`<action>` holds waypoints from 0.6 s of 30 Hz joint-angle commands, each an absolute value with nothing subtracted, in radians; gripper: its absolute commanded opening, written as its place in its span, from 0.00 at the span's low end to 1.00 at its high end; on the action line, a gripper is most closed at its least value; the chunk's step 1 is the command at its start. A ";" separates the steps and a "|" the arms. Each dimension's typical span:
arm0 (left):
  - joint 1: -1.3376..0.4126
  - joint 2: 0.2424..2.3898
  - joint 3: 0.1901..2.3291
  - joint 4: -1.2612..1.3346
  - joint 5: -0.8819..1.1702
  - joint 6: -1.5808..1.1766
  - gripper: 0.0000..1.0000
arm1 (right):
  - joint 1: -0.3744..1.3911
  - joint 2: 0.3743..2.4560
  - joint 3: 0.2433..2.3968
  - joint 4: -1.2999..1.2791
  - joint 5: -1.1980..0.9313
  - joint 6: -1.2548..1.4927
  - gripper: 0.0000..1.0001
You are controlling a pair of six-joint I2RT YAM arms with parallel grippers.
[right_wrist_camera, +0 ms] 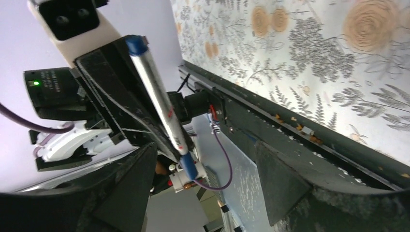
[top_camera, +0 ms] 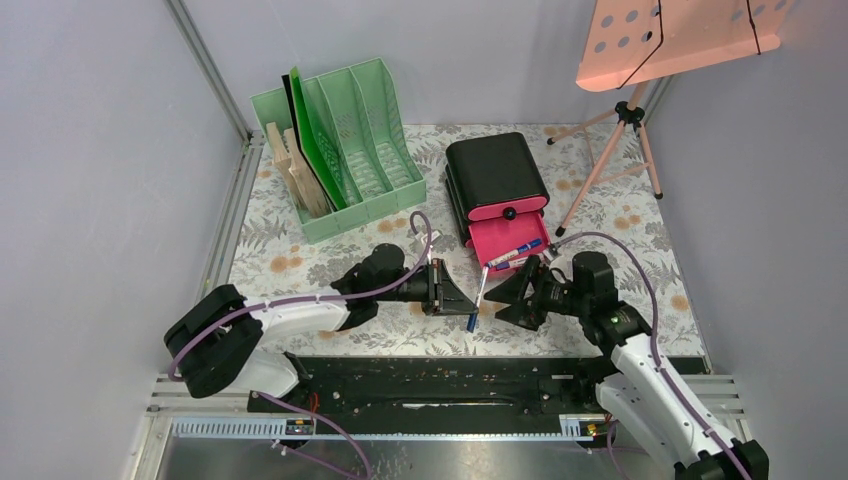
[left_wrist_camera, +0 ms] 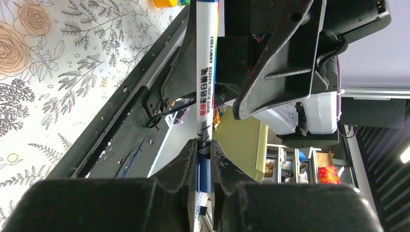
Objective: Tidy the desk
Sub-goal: Pick up the stationery from the center of the board.
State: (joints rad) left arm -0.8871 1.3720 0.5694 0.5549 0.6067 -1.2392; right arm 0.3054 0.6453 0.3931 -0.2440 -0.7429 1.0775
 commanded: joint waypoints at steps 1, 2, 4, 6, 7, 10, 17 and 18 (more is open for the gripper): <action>-0.906 1.377 0.617 0.596 0.622 -1.229 0.00 | 0.344 0.677 0.411 -0.065 -0.725 1.155 0.78; -0.910 1.380 0.618 0.597 0.623 -1.227 0.00 | 0.346 0.689 0.411 -0.051 -0.725 1.161 0.77; -0.913 1.390 0.626 0.596 0.634 -1.221 0.00 | 0.355 0.719 0.412 -0.022 -0.726 1.167 0.72; -0.915 1.397 0.630 0.596 0.640 -1.221 0.00 | 0.364 0.747 0.417 -0.010 -0.727 1.170 0.68; -0.918 1.399 0.631 0.597 0.640 -1.221 0.00 | 0.369 0.758 0.422 0.022 -0.727 1.170 0.65; -0.923 1.402 0.634 0.598 0.641 -1.221 0.00 | 0.383 0.802 0.438 0.036 -0.729 1.163 0.55; -0.925 1.401 0.625 0.577 0.632 -1.213 0.08 | 0.390 0.856 0.470 0.037 -0.739 1.139 0.17; -0.926 1.401 0.622 0.577 0.629 -1.213 0.10 | 0.390 0.857 0.470 0.037 -0.739 1.138 0.13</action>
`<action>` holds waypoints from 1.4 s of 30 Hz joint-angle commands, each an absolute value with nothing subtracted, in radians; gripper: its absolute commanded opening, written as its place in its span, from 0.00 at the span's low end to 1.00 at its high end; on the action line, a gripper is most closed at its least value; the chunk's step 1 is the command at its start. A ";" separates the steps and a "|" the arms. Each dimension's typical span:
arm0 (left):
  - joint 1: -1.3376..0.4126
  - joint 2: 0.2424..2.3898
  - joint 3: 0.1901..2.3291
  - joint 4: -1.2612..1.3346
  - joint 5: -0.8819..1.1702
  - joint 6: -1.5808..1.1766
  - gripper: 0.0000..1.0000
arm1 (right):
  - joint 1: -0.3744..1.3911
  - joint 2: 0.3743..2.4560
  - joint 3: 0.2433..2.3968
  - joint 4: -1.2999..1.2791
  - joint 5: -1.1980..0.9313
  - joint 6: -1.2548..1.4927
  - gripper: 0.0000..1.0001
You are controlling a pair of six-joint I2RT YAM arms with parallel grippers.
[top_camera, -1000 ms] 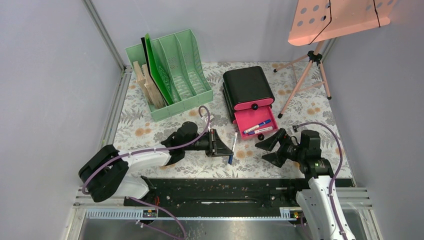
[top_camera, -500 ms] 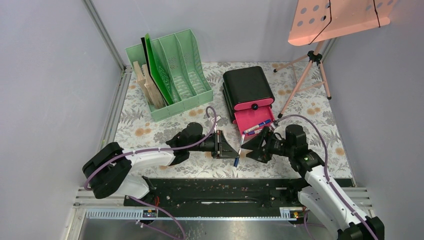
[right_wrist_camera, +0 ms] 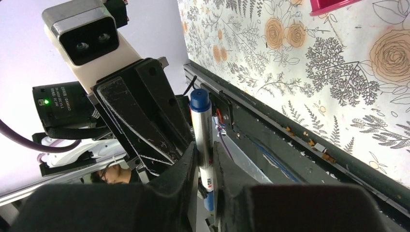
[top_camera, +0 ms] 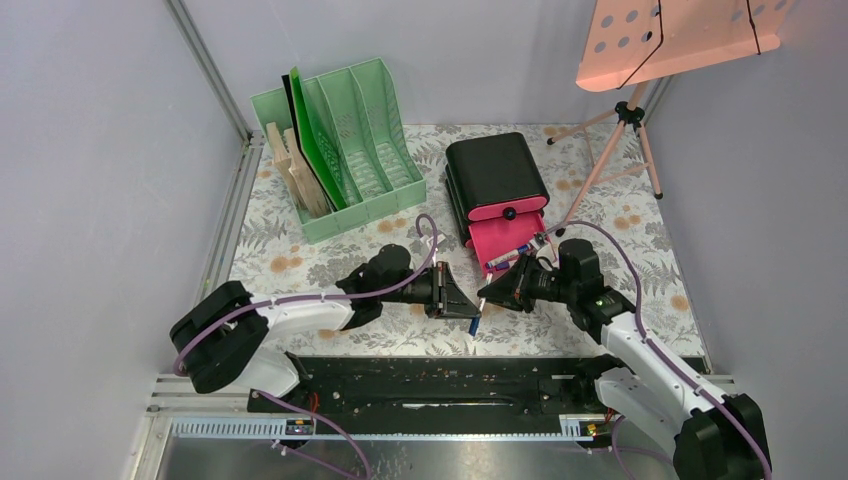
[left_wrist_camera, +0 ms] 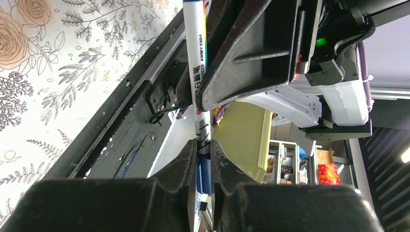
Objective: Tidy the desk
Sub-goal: Pick up the stationery from the center of the board, then place the stationery in the drawer.
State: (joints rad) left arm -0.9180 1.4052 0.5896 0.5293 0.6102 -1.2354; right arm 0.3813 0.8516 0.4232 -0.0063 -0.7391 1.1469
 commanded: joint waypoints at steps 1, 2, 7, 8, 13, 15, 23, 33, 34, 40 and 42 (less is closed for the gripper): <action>-0.925 1.401 0.620 0.576 0.626 -1.212 0.11 | 0.390 0.856 0.472 0.035 -0.739 1.136 0.09; -0.926 1.398 0.619 0.571 0.622 -1.210 0.11 | 0.390 0.856 0.471 0.033 -0.739 1.135 0.06; -0.925 1.379 0.630 0.484 0.599 -1.165 0.41 | 0.390 0.857 0.458 0.038 -0.745 1.138 0.00; -0.926 1.372 0.636 0.455 0.586 -1.153 0.45 | 0.390 0.854 0.455 0.037 -0.744 1.139 0.00; -0.924 1.311 0.669 0.254 0.505 -1.054 0.57 | 0.390 0.845 0.465 0.008 -0.734 1.119 0.00; -0.924 1.272 0.694 0.143 0.444 -0.999 0.71 | 0.389 0.844 0.474 -0.034 -0.728 1.101 0.00; -0.924 1.132 0.778 -0.313 0.143 -0.788 0.93 | 0.390 0.827 0.488 -0.104 -0.686 1.063 0.00; -0.924 1.048 0.797 -0.571 -0.098 -0.665 0.93 | 0.383 0.825 0.548 -0.210 -0.533 1.020 0.00; -0.924 1.043 0.791 -0.573 -0.100 -0.665 0.93 | 0.378 0.841 0.562 -0.210 -0.525 1.017 0.00; -0.923 1.036 0.752 -0.574 -0.089 -0.670 0.93 | 0.288 0.922 0.642 -0.223 -0.508 0.996 0.00; -0.924 1.032 0.740 -0.572 -0.087 -0.673 0.93 | 0.237 0.937 0.657 -0.223 -0.510 0.993 0.00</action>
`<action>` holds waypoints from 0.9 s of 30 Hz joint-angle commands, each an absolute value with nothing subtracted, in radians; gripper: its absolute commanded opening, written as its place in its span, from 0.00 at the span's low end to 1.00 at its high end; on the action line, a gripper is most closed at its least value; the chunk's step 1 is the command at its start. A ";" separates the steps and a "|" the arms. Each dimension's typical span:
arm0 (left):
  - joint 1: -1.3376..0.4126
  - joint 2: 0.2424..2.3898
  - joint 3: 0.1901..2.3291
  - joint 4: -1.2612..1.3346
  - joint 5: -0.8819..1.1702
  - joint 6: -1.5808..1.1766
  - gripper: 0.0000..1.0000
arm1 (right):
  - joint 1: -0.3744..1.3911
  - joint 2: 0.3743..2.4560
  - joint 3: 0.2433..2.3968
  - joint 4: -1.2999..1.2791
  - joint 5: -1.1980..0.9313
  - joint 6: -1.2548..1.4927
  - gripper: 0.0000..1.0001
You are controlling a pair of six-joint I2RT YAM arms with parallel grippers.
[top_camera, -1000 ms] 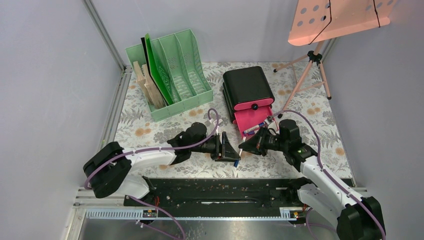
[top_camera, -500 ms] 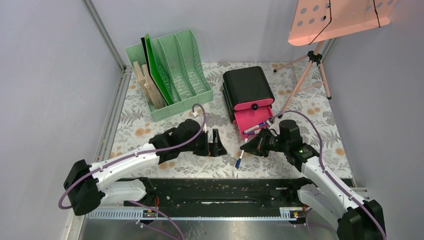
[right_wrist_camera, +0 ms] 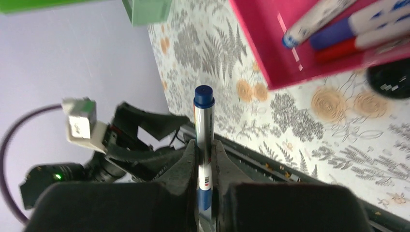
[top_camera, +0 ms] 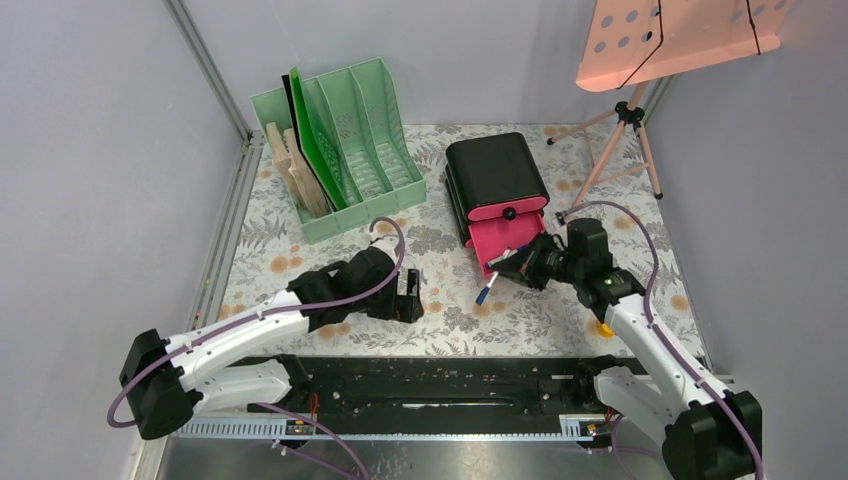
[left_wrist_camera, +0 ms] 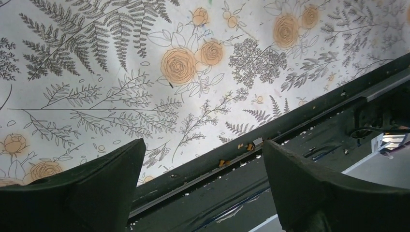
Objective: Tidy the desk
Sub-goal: Place the stationery in the drawer.
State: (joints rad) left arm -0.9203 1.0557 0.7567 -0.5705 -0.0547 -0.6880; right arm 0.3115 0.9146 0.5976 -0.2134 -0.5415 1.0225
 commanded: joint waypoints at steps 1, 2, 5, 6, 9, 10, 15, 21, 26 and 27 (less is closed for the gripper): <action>-0.924 1.028 0.733 -0.571 -0.089 -0.673 0.93 | 0.215 0.946 0.666 -0.222 -0.515 0.991 0.00; -0.924 1.026 0.730 -0.571 -0.090 -0.673 0.93 | 0.192 0.957 0.677 -0.222 -0.519 0.987 0.00; -0.924 1.020 0.719 -0.569 -0.093 -0.670 0.93 | 0.145 1.000 0.715 -0.225 -0.520 0.969 0.00; -0.925 1.020 0.717 -0.570 -0.095 -0.666 0.93 | 0.133 1.021 0.723 -0.224 -0.518 0.969 0.00; -0.924 1.025 0.717 -0.575 -0.097 -0.659 0.93 | 0.109 1.068 0.751 -0.224 -0.489 0.969 0.00; -0.924 1.027 0.715 -0.574 -0.096 -0.657 0.93 | 0.105 1.086 0.762 -0.224 -0.479 0.969 0.00; -0.924 1.033 0.712 -0.579 -0.096 -0.650 0.93 | 0.095 1.157 0.800 -0.206 -0.438 0.975 0.00; -0.923 1.021 0.698 -0.581 -0.096 -0.656 0.93 | 0.092 1.203 0.821 -0.190 -0.399 0.979 0.16; -0.924 1.018 0.690 -0.581 -0.095 -0.655 0.93 | 0.087 1.219 0.828 -0.175 -0.387 0.982 0.53; -0.924 1.016 0.691 -0.581 -0.095 -0.653 0.93 | 0.086 1.221 0.828 -0.172 -0.387 0.982 0.56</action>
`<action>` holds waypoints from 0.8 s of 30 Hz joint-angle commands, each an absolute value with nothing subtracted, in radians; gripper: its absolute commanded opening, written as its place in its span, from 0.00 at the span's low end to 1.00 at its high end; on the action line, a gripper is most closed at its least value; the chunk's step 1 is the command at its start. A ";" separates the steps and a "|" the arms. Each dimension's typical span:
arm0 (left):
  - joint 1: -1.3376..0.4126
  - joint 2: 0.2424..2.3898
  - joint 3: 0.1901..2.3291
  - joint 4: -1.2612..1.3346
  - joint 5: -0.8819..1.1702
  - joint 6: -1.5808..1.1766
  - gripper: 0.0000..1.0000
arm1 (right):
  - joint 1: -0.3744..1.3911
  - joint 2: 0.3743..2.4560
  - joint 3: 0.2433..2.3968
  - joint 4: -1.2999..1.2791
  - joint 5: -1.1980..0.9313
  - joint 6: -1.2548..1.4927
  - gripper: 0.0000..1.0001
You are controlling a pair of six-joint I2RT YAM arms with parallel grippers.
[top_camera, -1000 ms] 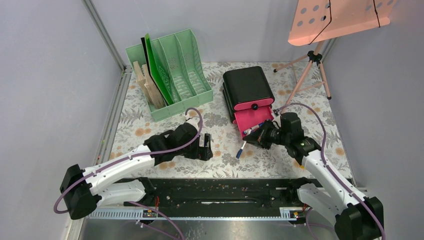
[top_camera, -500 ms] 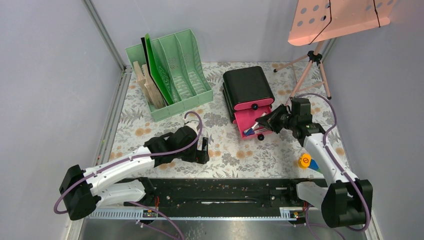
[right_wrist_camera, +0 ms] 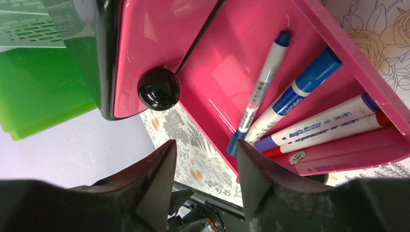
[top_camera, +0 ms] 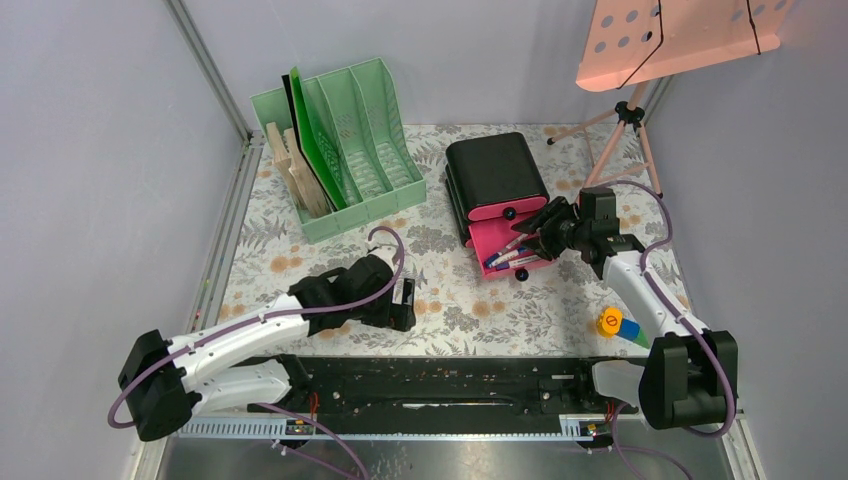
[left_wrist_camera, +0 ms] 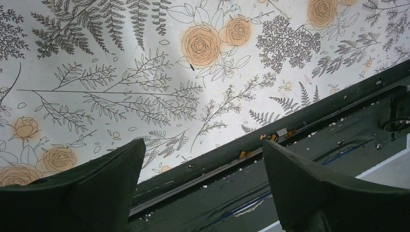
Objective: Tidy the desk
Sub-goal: Place the stationery in the drawer.
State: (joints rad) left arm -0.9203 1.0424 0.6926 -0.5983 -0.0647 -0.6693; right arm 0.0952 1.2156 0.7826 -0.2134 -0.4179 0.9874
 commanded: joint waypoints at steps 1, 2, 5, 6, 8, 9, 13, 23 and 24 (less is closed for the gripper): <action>-0.924 1.014 0.690 -0.581 -0.095 -0.652 0.93 | 0.084 1.222 0.829 -0.171 -0.386 0.983 0.60; -0.924 1.013 0.692 -0.582 -0.095 -0.653 0.93 | 0.084 1.223 0.829 -0.167 -0.386 0.983 0.64; -0.924 1.008 0.690 -0.581 -0.096 -0.658 0.93 | 0.084 1.226 0.833 -0.166 -0.394 0.984 0.72; -0.924 1.008 0.688 -0.581 -0.096 -0.659 0.93 | 0.083 1.226 0.834 -0.166 -0.398 0.983 0.73; -0.924 1.010 0.686 -0.582 -0.097 -0.661 0.93 | 0.082 1.223 0.836 -0.167 -0.406 0.981 0.75; -0.924 1.011 0.685 -0.581 -0.095 -0.660 0.93 | 0.083 1.219 0.836 -0.168 -0.412 0.980 0.75; -0.923 1.008 0.684 -0.581 -0.094 -0.661 0.93 | 0.083 1.205 0.832 -0.182 -0.421 0.966 0.75; -0.923 0.971 0.711 -0.583 -0.105 -0.664 0.93 | 0.083 1.103 0.830 -0.398 -0.388 0.769 0.73; -0.924 0.968 0.715 -0.583 -0.107 -0.664 0.93 | 0.083 1.082 0.824 -0.431 -0.372 0.743 0.73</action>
